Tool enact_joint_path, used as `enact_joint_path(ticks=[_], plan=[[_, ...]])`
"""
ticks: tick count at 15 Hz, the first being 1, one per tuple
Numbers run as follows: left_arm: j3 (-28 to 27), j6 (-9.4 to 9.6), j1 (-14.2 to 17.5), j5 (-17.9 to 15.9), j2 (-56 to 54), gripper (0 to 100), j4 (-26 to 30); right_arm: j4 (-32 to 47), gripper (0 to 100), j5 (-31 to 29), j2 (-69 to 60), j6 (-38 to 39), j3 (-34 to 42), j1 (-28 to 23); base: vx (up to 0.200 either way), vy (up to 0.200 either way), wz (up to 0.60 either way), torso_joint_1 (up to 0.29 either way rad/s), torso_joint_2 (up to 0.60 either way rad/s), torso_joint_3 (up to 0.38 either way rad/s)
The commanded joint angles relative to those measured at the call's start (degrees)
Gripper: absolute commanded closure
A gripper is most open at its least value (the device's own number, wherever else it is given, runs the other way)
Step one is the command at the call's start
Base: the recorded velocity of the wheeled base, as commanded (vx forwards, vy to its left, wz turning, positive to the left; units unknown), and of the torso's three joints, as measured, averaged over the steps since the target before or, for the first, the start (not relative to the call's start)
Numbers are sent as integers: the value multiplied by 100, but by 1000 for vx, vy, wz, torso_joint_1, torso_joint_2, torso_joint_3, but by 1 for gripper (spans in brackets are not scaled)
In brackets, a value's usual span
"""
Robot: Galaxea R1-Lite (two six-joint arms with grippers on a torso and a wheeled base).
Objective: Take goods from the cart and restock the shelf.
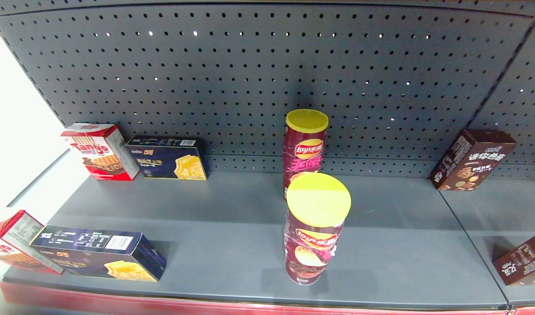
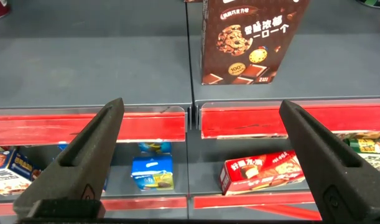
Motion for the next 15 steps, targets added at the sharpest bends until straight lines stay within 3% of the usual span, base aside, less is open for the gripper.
enact_joint_path(ticks=[1, 7, 9, 11, 13, 15], plan=[[0, -1, 0, 16, -11, 0, -1, -5, 0, -2, 14, 2, 0, 8, 0, 0, 0, 0, 0, 0], [0, -27, 0, -10, -11, 0, 8, -5, 0, -2, 14, 2, 0, 8, 0, 0, 0, 0, 0, 0], [0, -27, 0, -45, -11, 0, 8, -5, 0, 7, 6, -7, 0, -1, 0, 0, -600, 2, -2, 2], [-9, -89, 0, -160, -11, 0, 8, -5, 0, -2, 6, -7, 0, 8, 0, 0, 0, 0, 0, 0], [-9, -326, 9, -151, -11, 0, -9, -5, 0, -2, 14, -7, 0, 8, 0, 0, 0, 0, 0, 0], [-9, -326, 9, -133, -11, 0, -9, -5, 0, -2, 6, -7, 0, 8, 0, 0, 0, 0, 0, 0]])
